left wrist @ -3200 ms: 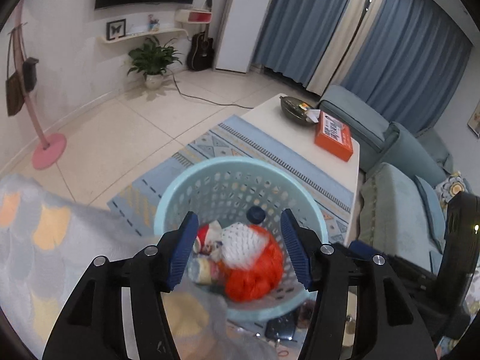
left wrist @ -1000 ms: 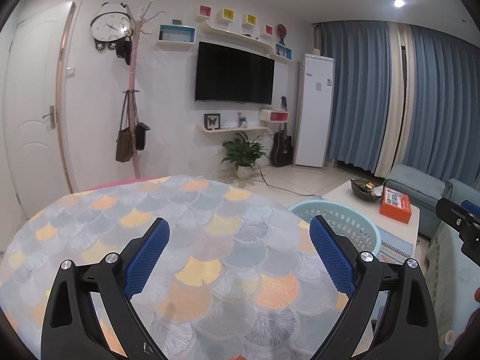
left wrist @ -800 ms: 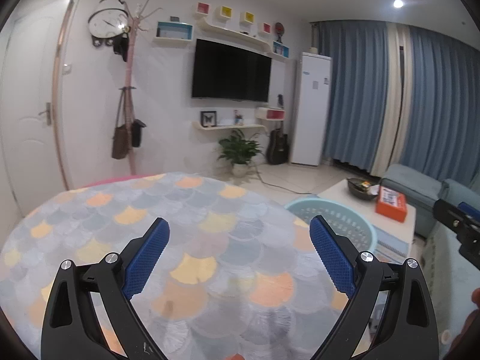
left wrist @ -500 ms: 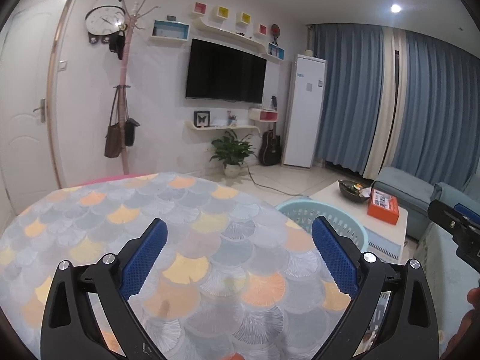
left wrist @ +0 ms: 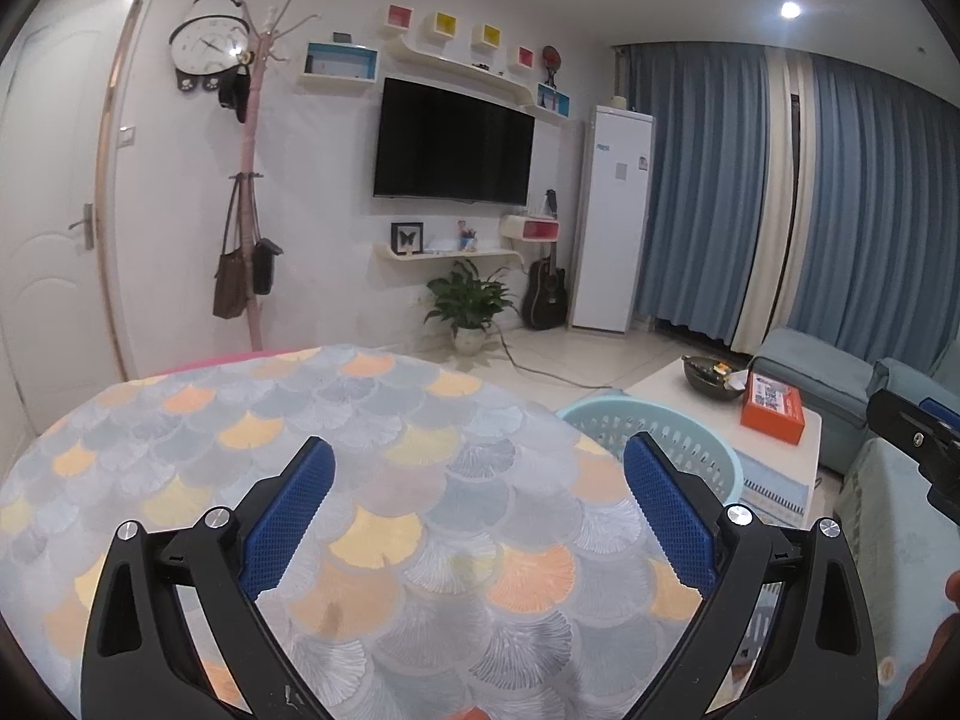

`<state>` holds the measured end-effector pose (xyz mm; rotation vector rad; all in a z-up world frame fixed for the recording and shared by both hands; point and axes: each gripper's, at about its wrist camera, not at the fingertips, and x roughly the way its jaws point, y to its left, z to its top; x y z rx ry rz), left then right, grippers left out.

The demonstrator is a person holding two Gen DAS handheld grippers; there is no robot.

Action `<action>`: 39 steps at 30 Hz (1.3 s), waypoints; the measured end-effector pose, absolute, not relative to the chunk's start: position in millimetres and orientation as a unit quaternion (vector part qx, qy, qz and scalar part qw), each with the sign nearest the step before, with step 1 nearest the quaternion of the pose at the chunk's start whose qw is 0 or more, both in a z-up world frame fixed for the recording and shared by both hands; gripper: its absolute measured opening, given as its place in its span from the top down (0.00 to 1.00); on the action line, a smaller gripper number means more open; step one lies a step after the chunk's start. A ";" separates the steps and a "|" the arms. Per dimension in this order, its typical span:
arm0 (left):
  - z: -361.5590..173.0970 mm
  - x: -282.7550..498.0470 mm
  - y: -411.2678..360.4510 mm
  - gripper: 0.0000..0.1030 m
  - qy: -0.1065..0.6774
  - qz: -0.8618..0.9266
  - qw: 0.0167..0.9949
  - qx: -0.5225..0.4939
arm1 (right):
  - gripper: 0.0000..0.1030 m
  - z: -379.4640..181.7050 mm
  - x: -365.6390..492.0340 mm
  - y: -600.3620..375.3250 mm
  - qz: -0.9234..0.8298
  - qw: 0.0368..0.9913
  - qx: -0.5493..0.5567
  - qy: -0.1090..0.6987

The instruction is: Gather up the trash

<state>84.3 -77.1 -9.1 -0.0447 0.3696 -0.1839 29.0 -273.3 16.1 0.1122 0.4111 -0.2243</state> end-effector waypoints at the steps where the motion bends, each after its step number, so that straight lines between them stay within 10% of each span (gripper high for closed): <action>1: -9.1 84.2 -77.3 0.08 0.183 -0.091 0.979 -0.022 | 0.28 16.7 28.8 -272.5 -0.111 0.971 0.055 0.204; 39: -10.4 85.9 -76.4 0.08 0.186 -0.091 0.978 -0.023 | 0.27 17.9 30.9 -273.1 -0.108 0.971 0.057 0.207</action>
